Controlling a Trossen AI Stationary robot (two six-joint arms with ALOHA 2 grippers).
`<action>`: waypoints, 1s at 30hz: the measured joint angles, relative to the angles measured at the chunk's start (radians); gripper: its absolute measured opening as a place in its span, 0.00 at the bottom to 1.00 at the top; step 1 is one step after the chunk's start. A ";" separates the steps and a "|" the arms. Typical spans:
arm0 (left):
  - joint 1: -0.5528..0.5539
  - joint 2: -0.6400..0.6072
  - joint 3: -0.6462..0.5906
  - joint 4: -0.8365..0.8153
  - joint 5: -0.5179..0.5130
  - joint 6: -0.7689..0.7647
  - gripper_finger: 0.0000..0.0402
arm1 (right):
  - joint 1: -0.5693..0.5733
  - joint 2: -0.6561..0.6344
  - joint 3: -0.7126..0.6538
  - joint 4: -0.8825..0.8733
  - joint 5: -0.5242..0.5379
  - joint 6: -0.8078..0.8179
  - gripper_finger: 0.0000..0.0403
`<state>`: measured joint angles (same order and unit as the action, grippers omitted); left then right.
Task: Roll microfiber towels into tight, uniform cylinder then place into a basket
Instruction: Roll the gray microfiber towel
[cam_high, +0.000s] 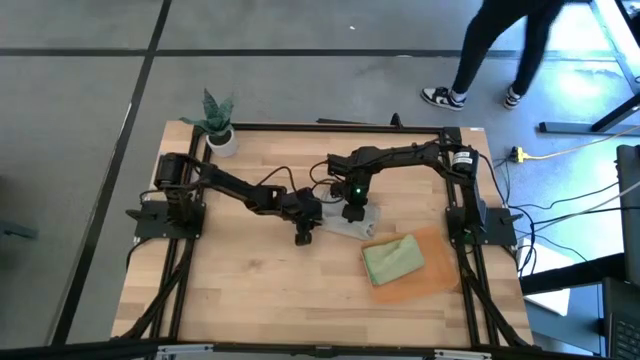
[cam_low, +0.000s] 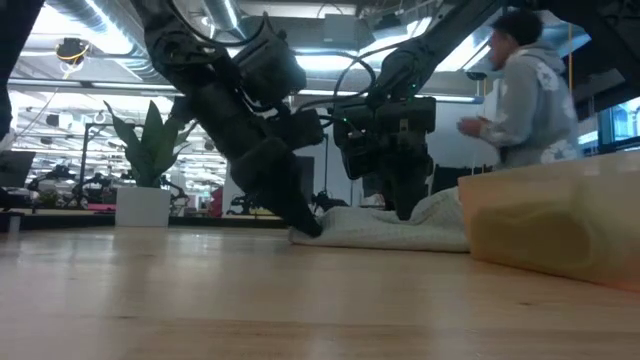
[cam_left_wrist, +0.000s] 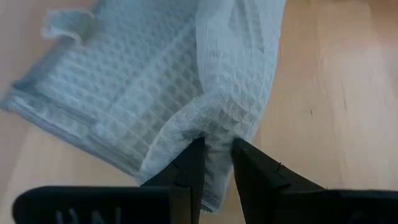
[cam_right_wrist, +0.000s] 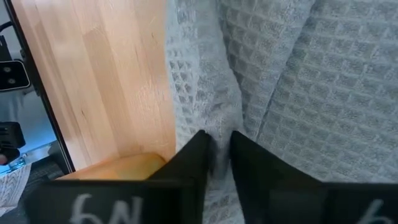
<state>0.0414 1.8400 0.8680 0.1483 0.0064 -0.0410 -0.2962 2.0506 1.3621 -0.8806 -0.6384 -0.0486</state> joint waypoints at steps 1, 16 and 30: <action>0.000 0.008 0.000 0.004 0.006 0.000 0.19 | 0.000 0.000 0.000 0.000 0.000 -0.001 0.19; 0.023 0.035 0.004 -0.018 0.027 -0.111 0.19 | 0.026 -0.066 0.108 -0.179 0.090 -0.031 0.32; -0.030 0.035 0.003 -0.061 0.030 -0.193 0.16 | 0.163 -0.101 -0.001 -0.054 0.164 -0.065 0.32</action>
<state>0.0114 1.8748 0.8708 0.0878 0.0365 -0.2336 -0.1329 1.9499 1.3609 -0.9342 -0.4746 -0.1137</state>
